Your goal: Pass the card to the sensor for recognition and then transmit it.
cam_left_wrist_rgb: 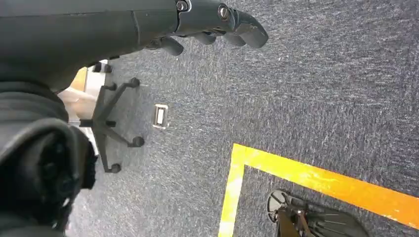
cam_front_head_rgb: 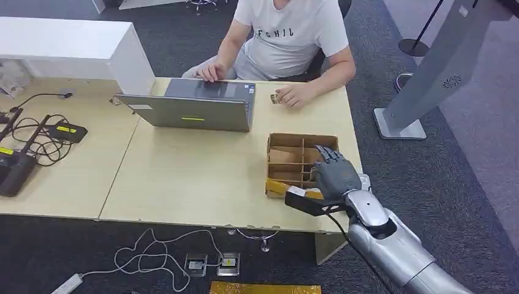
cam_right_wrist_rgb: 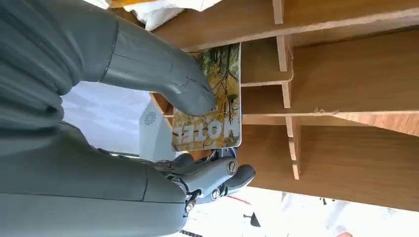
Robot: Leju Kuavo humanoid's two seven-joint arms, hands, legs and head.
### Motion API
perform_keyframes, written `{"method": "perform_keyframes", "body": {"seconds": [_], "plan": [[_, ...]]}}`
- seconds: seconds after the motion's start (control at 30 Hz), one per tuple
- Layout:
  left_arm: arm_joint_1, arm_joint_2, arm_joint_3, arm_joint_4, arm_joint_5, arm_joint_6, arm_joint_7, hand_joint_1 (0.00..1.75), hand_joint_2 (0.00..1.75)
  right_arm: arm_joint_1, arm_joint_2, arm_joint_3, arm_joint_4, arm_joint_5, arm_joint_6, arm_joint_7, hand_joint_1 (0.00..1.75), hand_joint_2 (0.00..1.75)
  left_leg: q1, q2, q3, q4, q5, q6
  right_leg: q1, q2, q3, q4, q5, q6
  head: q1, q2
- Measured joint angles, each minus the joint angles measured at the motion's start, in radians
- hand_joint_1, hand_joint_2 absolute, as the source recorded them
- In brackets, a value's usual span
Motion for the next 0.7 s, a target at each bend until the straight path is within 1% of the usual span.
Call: {"method": "perform_keyframes", "body": {"seconds": [0.17, 0.27, 0.37, 0.6, 0.7], "plan": [[-0.001, 0.0, 0.0, 0.0, 0.0, 0.0, 0.0, 0.0, 0.0, -0.002, 0.002, 0.0, 0.0, 0.001, -0.003, 0.0, 1.75, 1.75, 0.0, 0.0, 0.0, 0.0, 0.0, 0.0, 0.0, 0.0, 0.0, 0.0, 0.0, 0.0, 0.0, 0.0], [-0.001, 0.0, 0.0, 0.0, 0.0, -0.001, 0.0, 0.0, 0.0, -0.003, 0.002, -0.002, -0.001, 0.011, -0.032, -0.007, 1.75, 1.75, 0.0, 0.0, 0.0, 0.0, 0.0, 0.0, 0.0, 0.0, 0.0, 0.0, 0.0, 0.0, 0.0, 0.0], [-0.001, 0.0, 0.0, 0.0, -0.004, -0.003, 0.0, 0.0, 0.0, -0.014, 0.004, -0.011, -0.013, 0.014, -0.061, -0.032, 1.75, 1.75, 0.0, 0.0, 0.0, 0.0, 0.0, 0.0, 0.0, 0.0, 0.0, 0.0, 0.0, 0.0, 0.0, 0.0], [-0.008, 0.0, 0.0, 0.0, -0.017, -0.007, 0.0, 0.0, 0.0, -0.062, 0.011, -0.042, -0.075, -0.011, -0.06, -0.08, 1.75, 1.75, 0.0, 0.0, 0.0, 0.0, 0.0, 0.0, 0.0, 0.0, 0.0, 0.0, 0.0, 0.0, 0.0, 0.0], [-0.011, -0.001, 0.0, 0.0, -0.02, -0.007, 0.0, 0.0, 0.0, -0.073, 0.022, -0.048, -0.092, -0.019, -0.063, -0.087, 1.75, 1.75, 0.0, 0.0, 0.0, 0.0, 0.0, 0.0, 0.0, 0.0, 0.0, 0.0, 0.0, 0.0, 0.0, 0.0]]}}
